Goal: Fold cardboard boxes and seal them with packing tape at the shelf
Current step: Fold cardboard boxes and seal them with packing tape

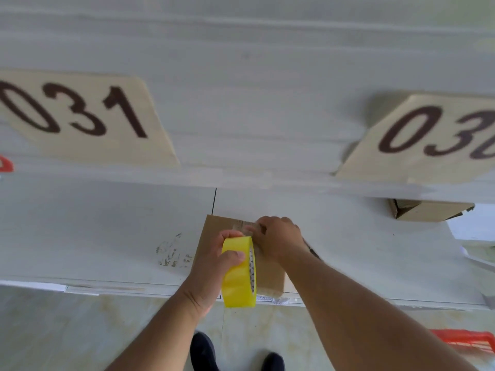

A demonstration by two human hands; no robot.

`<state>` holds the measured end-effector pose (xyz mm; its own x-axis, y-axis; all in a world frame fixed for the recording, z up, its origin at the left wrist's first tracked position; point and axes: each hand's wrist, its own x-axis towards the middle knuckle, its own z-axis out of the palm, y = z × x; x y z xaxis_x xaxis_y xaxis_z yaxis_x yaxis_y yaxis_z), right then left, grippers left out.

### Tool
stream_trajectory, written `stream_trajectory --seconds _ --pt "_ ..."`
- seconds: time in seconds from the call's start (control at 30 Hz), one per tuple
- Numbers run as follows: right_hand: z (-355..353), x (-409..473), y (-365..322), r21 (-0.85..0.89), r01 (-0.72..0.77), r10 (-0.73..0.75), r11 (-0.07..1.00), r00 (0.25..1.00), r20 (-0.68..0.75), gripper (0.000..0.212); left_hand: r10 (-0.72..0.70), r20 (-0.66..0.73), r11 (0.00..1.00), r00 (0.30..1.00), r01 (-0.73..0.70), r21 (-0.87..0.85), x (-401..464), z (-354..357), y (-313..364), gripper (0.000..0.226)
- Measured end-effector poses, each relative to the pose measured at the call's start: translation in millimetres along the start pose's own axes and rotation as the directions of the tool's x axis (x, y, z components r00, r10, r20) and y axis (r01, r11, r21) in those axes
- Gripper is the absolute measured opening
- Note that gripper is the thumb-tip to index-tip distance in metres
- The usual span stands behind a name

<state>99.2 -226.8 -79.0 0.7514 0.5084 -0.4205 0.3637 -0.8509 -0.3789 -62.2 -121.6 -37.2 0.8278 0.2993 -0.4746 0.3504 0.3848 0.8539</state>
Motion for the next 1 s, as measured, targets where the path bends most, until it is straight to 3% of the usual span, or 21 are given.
stream_trajectory --seconds 0.1,0.2,0.3,0.47,0.57,0.7,0.77,0.87,0.93,1.0 --pt "1.4 3.8 11.8 -0.051 0.091 -0.090 0.995 0.995 0.031 0.055 -0.001 -0.032 0.999 0.999 0.000 -0.037 2.6 -4.8 -3.9 0.058" --pt "0.5 -1.3 17.1 -0.203 0.262 -0.247 0.943 0.964 0.096 0.089 -0.015 -0.047 0.997 0.999 0.012 -0.073 4.1 -6.1 -6.1 0.059" --pt "10.9 -17.9 18.8 -0.401 0.502 -0.523 0.766 0.850 0.065 0.073 -0.024 -0.077 0.994 0.997 0.015 -0.111 5.8 -6.5 -8.5 0.060" --pt "28.0 -52.1 49.6 -0.473 0.575 -0.660 0.668 0.751 -0.018 0.057 -0.036 -0.086 0.984 0.996 0.020 -0.178 7.4 -7.3 -7.8 0.063" --pt "30.8 -90.7 50.2 -0.401 0.544 -0.626 0.737 0.773 -0.102 0.058 -0.089 -0.128 0.944 0.988 0.042 -0.328 3.6 -8.3 -3.1 0.070" --pt "33.3 -95.6 49.9 -0.381 0.511 -0.576 0.771 0.815 -0.072 0.049 -0.176 -0.196 0.856 0.965 0.051 -0.515 -6.1 -17.2 8.6 0.073" --pt "25.5 -84.0 65.0 -0.405 0.540 -0.616 0.738 0.784 -0.075 0.049 -0.170 -0.204 0.849 0.964 0.038 -0.528 -14.9 -24.2 15.6 0.075" --pt "2.1 -77.9 85.6 -0.414 0.535 -0.609 0.736 0.791 -0.061 0.070 -0.097 -0.188 0.884 0.977 -0.002 -0.467 -40.5 -30.2 29.3 0.062" --pt "-17.1 -90.0 72.3 -0.291 0.432 -0.474 0.854 0.876 -0.090 0.055 -0.028 -0.205 0.924 0.978 -0.053 -0.379 -63.2 -27.0 36.6 0.055" --pt "-37.3 -118.6 37.5 0.100 0.309 -0.285 0.946 0.937 -0.201 0.025 0.082 -0.219 0.969 0.972 -0.129 -0.210 -86.7 -17.6 43.1 0.052"
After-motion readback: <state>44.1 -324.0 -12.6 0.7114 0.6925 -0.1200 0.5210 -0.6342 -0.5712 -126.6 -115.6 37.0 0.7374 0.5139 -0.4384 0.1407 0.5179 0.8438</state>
